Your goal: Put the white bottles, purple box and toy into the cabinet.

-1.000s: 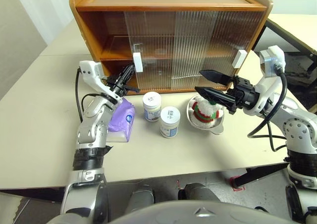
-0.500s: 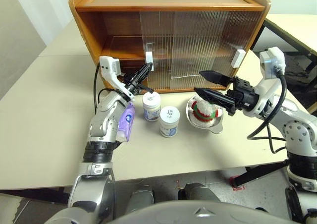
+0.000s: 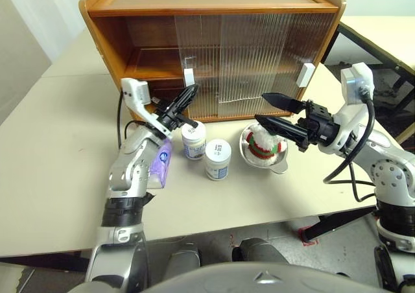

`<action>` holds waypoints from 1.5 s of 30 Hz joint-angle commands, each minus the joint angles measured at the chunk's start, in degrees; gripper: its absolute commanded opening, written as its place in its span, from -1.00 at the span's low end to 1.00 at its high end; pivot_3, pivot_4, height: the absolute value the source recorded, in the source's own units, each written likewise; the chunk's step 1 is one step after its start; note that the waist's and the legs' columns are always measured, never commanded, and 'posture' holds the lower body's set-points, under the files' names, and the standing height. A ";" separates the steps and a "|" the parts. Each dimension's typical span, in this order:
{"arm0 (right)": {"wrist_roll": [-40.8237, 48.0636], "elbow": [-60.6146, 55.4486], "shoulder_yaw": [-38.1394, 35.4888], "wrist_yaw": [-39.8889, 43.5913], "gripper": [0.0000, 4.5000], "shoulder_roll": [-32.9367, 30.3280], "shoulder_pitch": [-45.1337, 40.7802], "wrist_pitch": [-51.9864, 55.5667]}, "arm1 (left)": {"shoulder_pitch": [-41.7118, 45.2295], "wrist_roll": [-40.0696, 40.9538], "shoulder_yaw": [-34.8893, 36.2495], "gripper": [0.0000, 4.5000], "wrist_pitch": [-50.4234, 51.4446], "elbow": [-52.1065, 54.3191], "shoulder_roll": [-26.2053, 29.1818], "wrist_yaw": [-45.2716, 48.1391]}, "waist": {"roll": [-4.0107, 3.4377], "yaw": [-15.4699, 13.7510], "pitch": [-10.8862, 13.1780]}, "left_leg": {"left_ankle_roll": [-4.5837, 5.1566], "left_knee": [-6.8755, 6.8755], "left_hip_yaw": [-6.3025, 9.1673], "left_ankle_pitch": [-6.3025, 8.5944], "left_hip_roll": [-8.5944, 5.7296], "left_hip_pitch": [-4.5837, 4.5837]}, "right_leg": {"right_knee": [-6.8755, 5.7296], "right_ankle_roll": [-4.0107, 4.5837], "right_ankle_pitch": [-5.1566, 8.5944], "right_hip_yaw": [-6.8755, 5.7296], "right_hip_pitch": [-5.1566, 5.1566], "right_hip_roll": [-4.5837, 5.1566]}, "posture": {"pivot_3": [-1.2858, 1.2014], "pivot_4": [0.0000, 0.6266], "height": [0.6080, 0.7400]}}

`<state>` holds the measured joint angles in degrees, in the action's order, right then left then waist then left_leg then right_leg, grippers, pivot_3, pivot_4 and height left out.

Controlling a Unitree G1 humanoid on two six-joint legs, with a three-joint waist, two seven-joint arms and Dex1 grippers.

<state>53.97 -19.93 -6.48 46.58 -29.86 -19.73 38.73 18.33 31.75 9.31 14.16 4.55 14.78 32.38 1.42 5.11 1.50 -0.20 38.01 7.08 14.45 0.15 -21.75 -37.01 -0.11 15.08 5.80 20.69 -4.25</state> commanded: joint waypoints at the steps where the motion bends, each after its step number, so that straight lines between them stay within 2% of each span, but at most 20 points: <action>1: -0.35 0.37 -0.17 0.99 1.00 -0.37 -0.63 -0.26 | -1.58 0.03 2.92 -1.00 0.24 0.60 0.62 -2.78 | -0.01 -0.12 -0.01 | 0.01 0.01 0.01 -0.01 0.00 0.01 | 0.00 0.03 0.01 0.00 -0.02 0.00 | -0.09 -0.94 1.00; 6: -0.73 1.14 0.27 1.62 1.00 -0.13 -1.41 -0.32 | 3.09 -6.72 1.96 -1.00 -3.50 -7.27 0.27 -7.22 | -0.02 -0.66 -0.01 | 0.08 0.03 0.24 -0.09 0.01 0.04 | -0.01 0.08 -0.07 0.01 -0.04 0.06 | -0.08 -0.96 1.00; 12: -0.76 0.60 0.03 1.47 1.00 -0.37 -1.14 -0.23 | 7.81 -10.95 -0.44 -1.00 -6.23 -14.53 -0.19 -6.82 | -0.02 -0.68 -0.03 | 0.11 0.08 0.29 -0.13 0.00 0.00 | 0.01 -0.02 -0.20 0.10 -0.04 0.13 | -0.10 -0.97 1.00; 15: -0.61 -0.06 -0.30 1.03 1.00 -0.52 -0.67 -0.14 | 9.30 -11.21 -0.77 -1.00 -7.40 -16.70 -0.41 -5.98 | -0.02 -0.55 -0.03 | 0.12 0.07 0.27 -0.11 -0.01 -0.01 | 0.03 -0.35 -0.39 0.11 -0.01 0.11 | -0.10 -0.97 1.00; 34: -0.60 -0.90 -0.50 -0.24 1.00 -0.32 0.00 -0.59 | 14.53 -10.96 -3.98 -1.00 -8.42 -21.15 -2.70 -1.59 | -0.03 -0.34 -0.03 | 0.14 0.15 0.23 -0.13 -0.04 -0.04 | 0.12 -0.41 -0.44 0.10 -0.05 0.08 | -0.11 -0.96 1.00; 45: -0.45 -1.36 -0.63 -0.91 1.00 -0.37 0.17 -0.62 | 20.65 -13.27 -5.30 -1.00 -12.91 -31.48 -5.94 0.67 | -0.03 -0.03 -0.03 | 0.18 0.22 0.25 -0.14 -0.02 -0.07 | 0.16 -0.58 -0.54 0.12 -0.07 0.12 | -0.14 -0.97 1.00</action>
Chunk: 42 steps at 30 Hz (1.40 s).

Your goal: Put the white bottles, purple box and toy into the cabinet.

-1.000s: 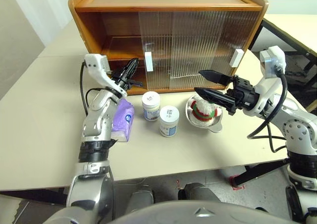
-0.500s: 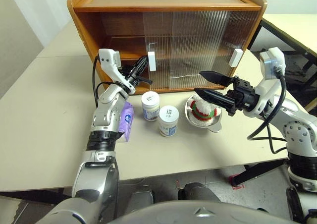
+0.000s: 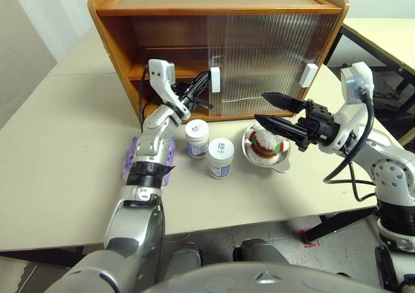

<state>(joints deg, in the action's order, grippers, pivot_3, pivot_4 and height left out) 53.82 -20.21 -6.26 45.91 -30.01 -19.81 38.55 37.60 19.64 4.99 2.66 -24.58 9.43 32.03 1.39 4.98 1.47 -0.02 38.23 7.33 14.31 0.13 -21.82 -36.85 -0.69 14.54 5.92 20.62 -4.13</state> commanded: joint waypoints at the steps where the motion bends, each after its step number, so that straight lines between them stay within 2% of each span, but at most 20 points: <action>1: -0.31 -1.11 -0.85 -0.27 1.00 -0.22 0.30 -0.46 | 1.60 -1.25 -0.96 -1.00 -1.68 -2.73 -0.74 1.21 | 0.00 0.22 0.00 | 0.01 0.00 -0.01 0.00 0.00 0.00 | 0.01 -0.01 -0.01 0.01 0.00 0.00 | -0.14 -0.97 1.00; 7: -0.13 -1.23 -0.78 -0.45 1.00 -0.16 0.43 -0.41 | -0.28 0.40 1.22 -1.00 -0.48 1.40 0.28 0.41 | -0.01 0.48 0.00 | 0.03 -0.01 -0.04 0.01 -0.02 -0.05 | 0.16 -0.12 -0.07 -0.01 0.00 -0.03 | -0.13 -0.96 1.00; 15: -0.30 0.51 0.45 0.84 1.00 0.39 -0.85 -0.31 | -6.47 5.58 4.88 -1.00 6.05 18.05 3.46 -2.13 | -0.02 0.55 0.01 | 0.09 -0.04 -0.37 0.05 -0.04 -0.11 | 0.41 -0.19 -0.11 -0.10 -0.07 -0.08 | -0.08 -0.92 1.00; 18: -0.61 1.49 1.22 1.77 1.00 0.76 -1.69 -0.32 | -9.84 7.02 6.12 -0.74 8.09 24.38 5.37 -2.63 | -0.03 0.19 0.01 | 0.09 -0.04 -0.35 0.05 -0.02 -0.07 | 0.43 -0.14 -0.11 -0.07 -0.11 -0.08 | -0.06 -0.92 1.00; 20: -0.85 2.13 1.59 2.39 1.00 0.97 -2.19 -0.34 | -12.43 7.97 7.21 -0.45 9.48 28.57 6.63 -3.41 | -0.03 0.04 0.02 | 0.09 -0.05 -0.30 0.05 0.01 -0.05 | 0.43 0.05 -0.05 -0.07 -0.11 -0.08 | -0.05 -0.92 1.00; 24: -1.52 4.32 2.50 4.37 1.00 1.41 -3.85 -0.50 | -24.05 12.91 13.70 0.19 13.28 39.63 8.54 -7.01 | -0.08 -0.35 0.00 | 0.06 -0.14 -0.27 0.05 0.02 -0.02 | 0.42 0.32 0.08 -0.09 -0.10 -0.12 | -0.02 -0.92 1.00; 25: -1.71 4.76 2.72 4.83 1.00 1.54 -4.12 -0.56 | -27.39 12.91 15.08 0.29 12.82 40.95 8.84 -7.13 | -0.12 -0.39 -0.03 | 0.06 -0.18 -0.31 0.05 0.01 0.01 | 0.43 0.34 0.09 -0.12 -0.07 -0.12 | -0.01 -0.92 1.00; 29: -2.27 6.20 3.51 6.32 1.00 2.08 -5.26 -0.72 | -37.81 13.29 18.57 0.95 10.77 45.96 8.47 -7.83 | -0.16 -1.90 -0.03 | 0.00 -0.26 -0.16 0.05 0.08 0.03 | 0.41 0.58 0.16 -0.06 -0.01 -0.13 | 0.02 -0.92 1.00; 34: -3.13 7.61 4.09 8.10 1.00 2.58 -6.22 -0.72 | -47.32 14.05 19.52 0.99 9.08 50.77 6.93 -7.58 | -0.20 -4.02 -0.02 | -0.13 -0.29 0.12 0.01 0.22 0.04 | 0.38 0.96 0.09 -0.06 0.11 -0.03 | 0.04 -0.92 1.00; 42: -4.15 9.20 4.69 9.79 1.00 3.33 -7.50 -0.87 | -57.36 12.81 18.77 0.99 4.24 49.57 4.60 -5.18 | -0.24 -4.51 -0.04 | -0.56 -0.30 0.17 0.16 0.46 -0.03 | 0.13 1.36 0.08 -0.01 0.36 -0.02 | 0.05 -0.93 1.00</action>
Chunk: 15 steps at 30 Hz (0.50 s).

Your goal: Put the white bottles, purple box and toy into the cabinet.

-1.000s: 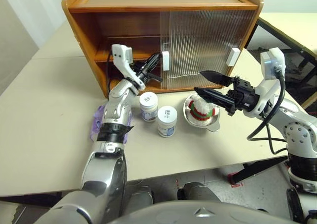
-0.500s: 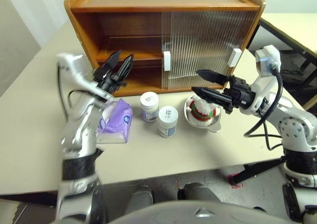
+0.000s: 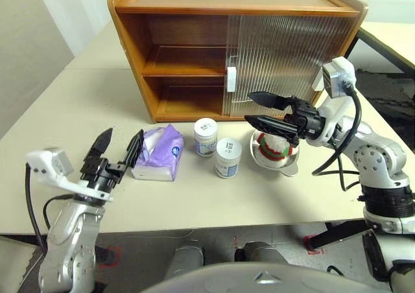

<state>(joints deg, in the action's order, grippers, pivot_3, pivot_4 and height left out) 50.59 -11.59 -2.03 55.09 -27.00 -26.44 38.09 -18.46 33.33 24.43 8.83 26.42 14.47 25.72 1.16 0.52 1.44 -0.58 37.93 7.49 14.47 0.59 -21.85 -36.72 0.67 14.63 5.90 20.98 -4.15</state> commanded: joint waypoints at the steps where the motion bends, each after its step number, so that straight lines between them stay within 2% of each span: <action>1: -0.97 0.62 0.48 0.71 1.00 0.37 -0.92 -0.39 | -1.89 -1.28 -0.90 0.99 -2.55 -2.15 -0.47 1.52 | -0.01 -0.09 -0.01 | -0.04 -0.02 0.00 0.01 0.00 0.00 | -0.09 0.06 0.03 0.00 0.04 -0.03 | 0.05 -0.93 1.00; 5: -1.15 0.61 0.37 0.85 1.00 0.55 -0.99 -0.27 | -2.71 -2.73 -2.13 0.99 -4.62 -5.63 -0.30 2.85 | -0.03 -0.19 -0.02 | -0.13 -0.03 -0.04 0.04 -0.03 0.06 | -0.52 0.21 0.28 0.00 0.17 -0.09 | 0.05 -0.93 1.00; 15: -0.78 -1.29 -0.58 -0.54 1.00 0.55 -0.18 0.46 | -1.19 -6.63 -5.71 0.99 -8.27 -16.12 -0.58 3.90 | -0.17 -0.13 -0.09 | -0.14 -0.06 -0.03 0.03 0.07 0.09 | -0.54 0.26 0.28 0.01 0.18 -0.23 | 0.02 -0.91 1.00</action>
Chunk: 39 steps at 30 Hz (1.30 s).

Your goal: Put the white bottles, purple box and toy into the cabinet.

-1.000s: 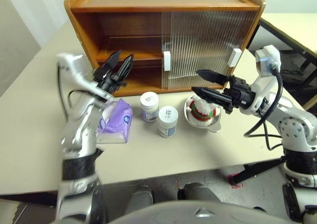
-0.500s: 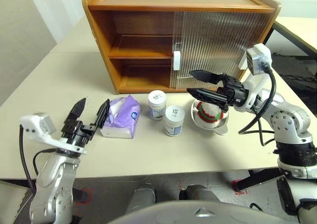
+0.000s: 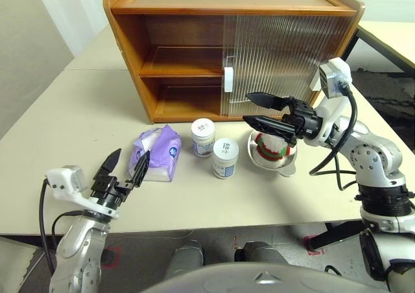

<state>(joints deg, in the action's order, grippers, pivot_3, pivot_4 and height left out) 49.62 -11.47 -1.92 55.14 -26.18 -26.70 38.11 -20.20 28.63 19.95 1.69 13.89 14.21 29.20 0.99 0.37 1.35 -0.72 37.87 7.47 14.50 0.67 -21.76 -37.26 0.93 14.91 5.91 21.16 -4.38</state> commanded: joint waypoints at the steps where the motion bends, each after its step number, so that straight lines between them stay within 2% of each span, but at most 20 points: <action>1: 0.28 -1.67 -0.80 -0.76 1.00 -0.32 0.24 0.52 | 0.72 -2.26 -1.54 0.99 -1.25 -4.52 -0.26 0.35 | -0.01 0.06 0.00 | 0.00 0.00 0.00 0.00 0.04 0.00 | 0.00 0.00 0.00 0.00 0.00 0.01 | 0.01 -0.91 1.00; 11: 0.67 -2.95 -1.65 -1.90 1.00 -0.56 0.76 1.26 | 1.33 -4.01 -2.51 0.99 -4.07 -10.67 -0.14 1.13 | -0.11 0.25 0.01 | -0.10 -0.05 0.00 0.06 0.13 -0.02 | 0.00 0.04 0.03 0.06 0.07 0.02 | 0.00 -0.88 1.00; 15: 0.61 -2.90 -1.75 -1.91 1.00 -0.56 0.65 1.36 | 1.29 -4.39 -2.88 0.60 -4.31 -10.90 -0.03 1.11 | -0.17 0.27 0.03 | -0.12 -0.06 -0.02 0.07 0.07 -0.03 | 0.00 0.04 0.05 0.08 0.09 0.01 | 0.00 -0.88 1.00; 19: 0.49 -2.63 -1.68 -1.89 1.00 -0.47 0.39 1.29 | 1.21 -4.82 -3.58 -0.07 -4.41 -10.09 0.21 1.08 | -0.21 0.33 0.04 | -0.14 -0.09 -0.02 0.08 0.01 -0.02 | 0.00 0.05 0.07 0.08 0.10 -0.01 | 0.00 -0.88 1.00; 25: 0.30 -2.26 -1.50 -1.59 1.00 -0.45 0.20 1.14 | 3.00 -3.44 -3.24 -0.96 -3.06 -5.88 0.95 0.13 | -0.29 0.32 0.04 | -0.15 -0.11 -0.01 0.09 -0.02 -0.05 | 0.00 0.05 0.10 0.08 0.11 -0.02 | 0.01 -0.89 1.00; 32: 0.18 -1.98 -1.35 -1.43 1.00 -0.30 0.05 1.03 | 6.90 1.89 -2.46 -0.98 3.83 3.36 1.60 -3.08 | -0.26 0.30 0.05 | -0.15 -0.11 -0.05 0.09 -0.15 -0.06 | 0.00 0.01 0.13 0.08 0.09 -0.03 | 0.02 -0.89 1.00; 39: 0.05 -2.00 -1.11 -1.44 1.00 0.17 0.14 0.86 | 15.11 8.03 -0.51 -0.98 10.75 8.73 3.88 -7.92 | -0.23 0.27 0.07 | -0.13 -0.08 -0.16 0.08 -0.17 0.00 | 0.01 -0.04 0.11 0.06 -0.01 -0.08 | 0.02 -0.89 1.00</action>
<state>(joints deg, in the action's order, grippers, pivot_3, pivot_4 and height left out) 49.66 -13.27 -3.21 53.60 -26.04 -26.20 38.86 -6.19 35.39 19.13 10.64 21.05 17.50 22.33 0.77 0.64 1.42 -0.85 37.81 7.29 14.58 0.49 -21.74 -37.25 0.88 15.01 5.97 21.13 -4.47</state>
